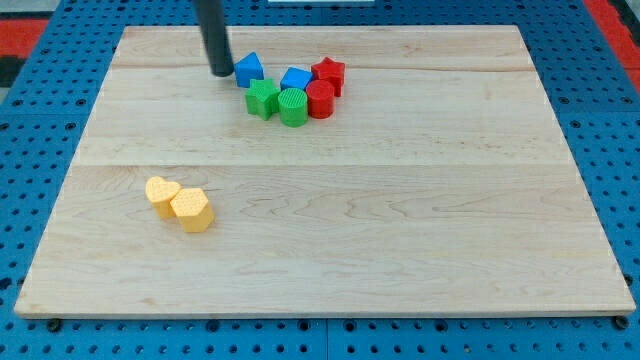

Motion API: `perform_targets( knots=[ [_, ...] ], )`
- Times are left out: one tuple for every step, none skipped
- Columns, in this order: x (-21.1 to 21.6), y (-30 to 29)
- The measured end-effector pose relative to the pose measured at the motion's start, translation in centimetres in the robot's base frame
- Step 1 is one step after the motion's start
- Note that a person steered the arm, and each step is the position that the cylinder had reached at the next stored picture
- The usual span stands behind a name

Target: Nudge blue triangle right a bit

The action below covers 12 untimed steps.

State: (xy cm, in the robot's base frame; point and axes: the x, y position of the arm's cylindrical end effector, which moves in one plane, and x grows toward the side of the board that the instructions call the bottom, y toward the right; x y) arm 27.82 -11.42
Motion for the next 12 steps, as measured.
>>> perform_targets(
  knots=[
    [-1.3, 4.4],
    [-2.3, 6.6],
    [-2.8, 6.6],
    [-2.8, 2.2],
    [-2.8, -3.7],
    [-2.8, -5.4],
    [-3.4, -3.4],
    [-3.0, -1.0],
    [-1.1, -6.3],
    [1.4, -8.3],
    [2.1, -7.0],
    [2.1, -4.0]
  ],
)
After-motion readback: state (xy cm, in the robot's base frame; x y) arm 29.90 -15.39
